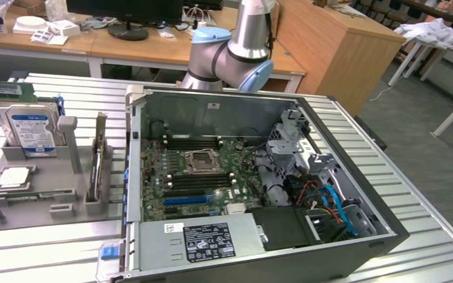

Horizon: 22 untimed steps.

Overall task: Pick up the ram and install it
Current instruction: 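Pick up the ram and move it above insertion slot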

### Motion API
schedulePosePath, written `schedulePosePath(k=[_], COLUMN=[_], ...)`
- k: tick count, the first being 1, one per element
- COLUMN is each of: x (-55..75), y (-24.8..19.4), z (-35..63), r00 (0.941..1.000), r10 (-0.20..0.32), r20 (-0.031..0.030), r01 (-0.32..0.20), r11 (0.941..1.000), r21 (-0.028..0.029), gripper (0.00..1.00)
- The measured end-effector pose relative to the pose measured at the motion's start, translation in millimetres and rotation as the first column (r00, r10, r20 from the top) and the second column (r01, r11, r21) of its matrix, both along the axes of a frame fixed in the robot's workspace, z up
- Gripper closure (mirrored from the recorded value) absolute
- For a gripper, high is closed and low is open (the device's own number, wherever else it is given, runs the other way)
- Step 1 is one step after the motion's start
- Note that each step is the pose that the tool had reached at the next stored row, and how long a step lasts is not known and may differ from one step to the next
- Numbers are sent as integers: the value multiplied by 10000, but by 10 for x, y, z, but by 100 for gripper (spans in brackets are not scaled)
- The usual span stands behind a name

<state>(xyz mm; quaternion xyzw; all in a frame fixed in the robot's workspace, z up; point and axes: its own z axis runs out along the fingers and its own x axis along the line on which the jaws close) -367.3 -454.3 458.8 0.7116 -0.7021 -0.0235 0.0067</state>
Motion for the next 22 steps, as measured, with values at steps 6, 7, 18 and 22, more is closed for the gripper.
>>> schedulePosePath(k=[6,7,18,22], x=[0,0,60,106], y=[0,0,-5,-5], z=[0,0,-1,0], r00=[10000,10000,10000,10000], r10=[0,0,1,-1], r20=[0,0,-1,-2], r01=[0,0,-1,1], r11=[10000,10000,10000,10000], r21=[0,0,59,85], gripper=[88,88,88,88])
